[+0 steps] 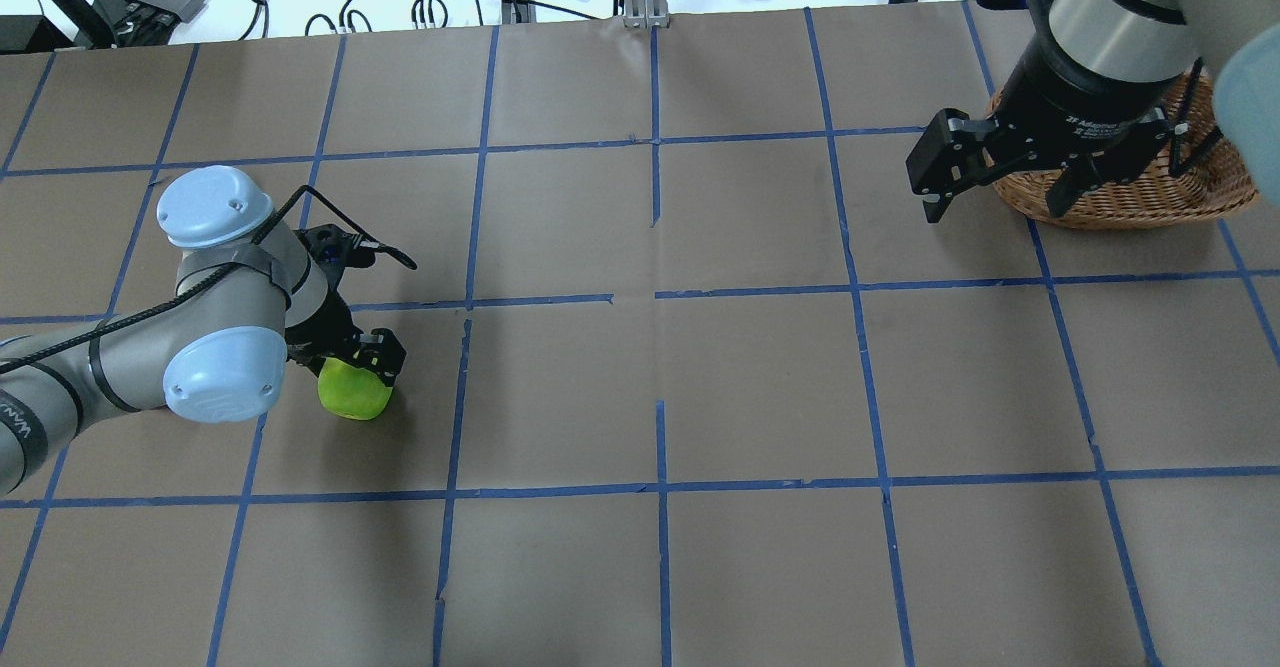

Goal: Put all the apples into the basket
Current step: 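Grasp the green apple with the left gripper and carry it toward the table center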

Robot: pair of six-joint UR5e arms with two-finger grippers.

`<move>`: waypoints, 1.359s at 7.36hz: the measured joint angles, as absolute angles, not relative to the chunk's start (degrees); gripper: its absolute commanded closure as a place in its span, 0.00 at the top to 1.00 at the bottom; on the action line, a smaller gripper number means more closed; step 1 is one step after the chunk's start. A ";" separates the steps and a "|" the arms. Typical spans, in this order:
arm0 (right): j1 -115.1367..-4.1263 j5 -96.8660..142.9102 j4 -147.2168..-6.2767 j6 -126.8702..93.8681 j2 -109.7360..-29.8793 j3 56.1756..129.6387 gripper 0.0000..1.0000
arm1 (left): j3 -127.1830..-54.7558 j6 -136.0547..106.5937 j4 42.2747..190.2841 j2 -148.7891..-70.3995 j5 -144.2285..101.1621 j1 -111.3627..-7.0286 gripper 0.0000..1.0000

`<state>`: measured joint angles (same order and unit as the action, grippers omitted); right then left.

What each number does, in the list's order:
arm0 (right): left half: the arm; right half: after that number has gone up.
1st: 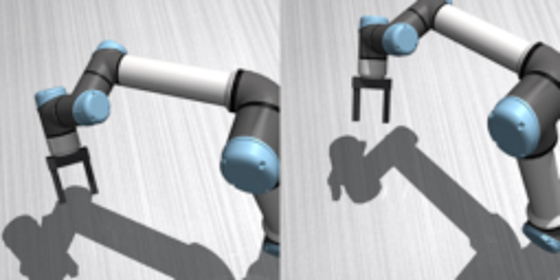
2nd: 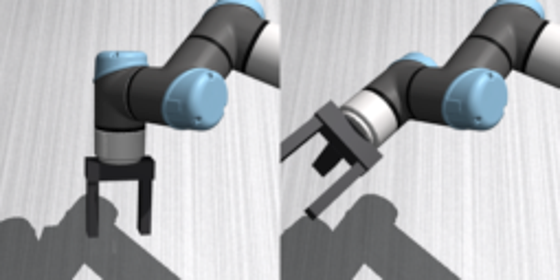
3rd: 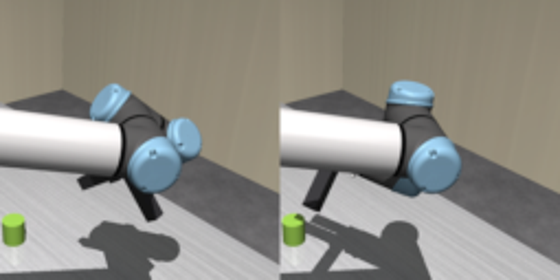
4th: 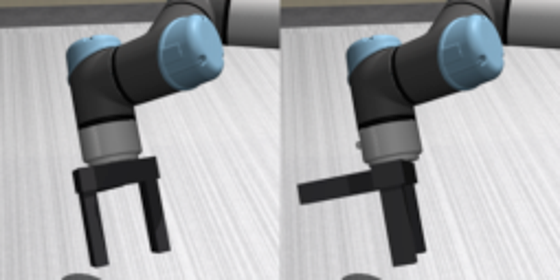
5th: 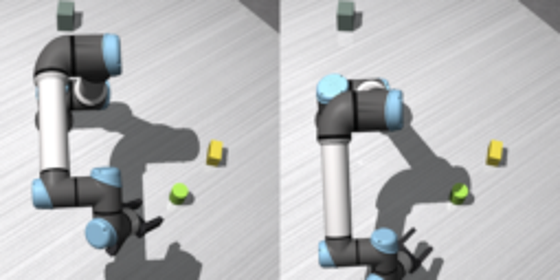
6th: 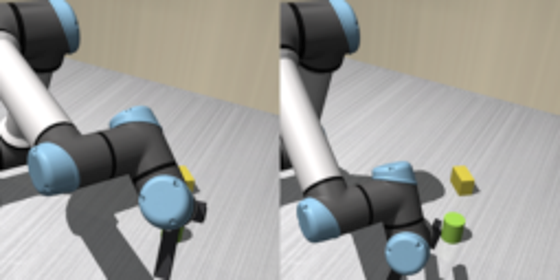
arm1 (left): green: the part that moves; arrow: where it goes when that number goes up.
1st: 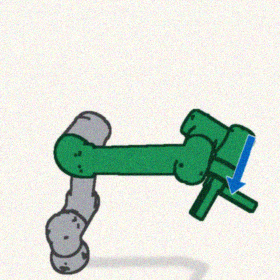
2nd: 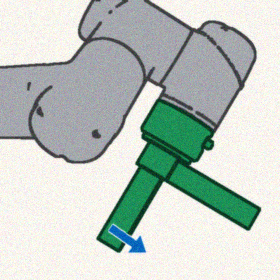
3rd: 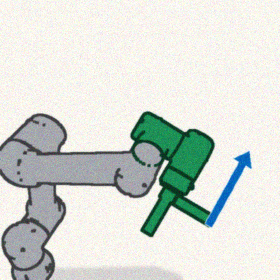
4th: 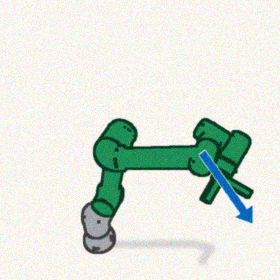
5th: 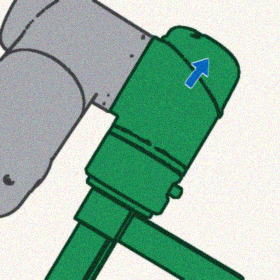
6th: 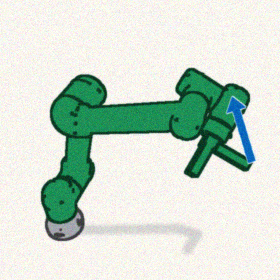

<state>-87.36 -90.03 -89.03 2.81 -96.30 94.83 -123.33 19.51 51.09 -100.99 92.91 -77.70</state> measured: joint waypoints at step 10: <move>-86.83 -89.82 -90.06 3.20 -96.41 96.15 1.00 | -102.57 -43.47 54.82 -109.99 82.56 -102.02 0.31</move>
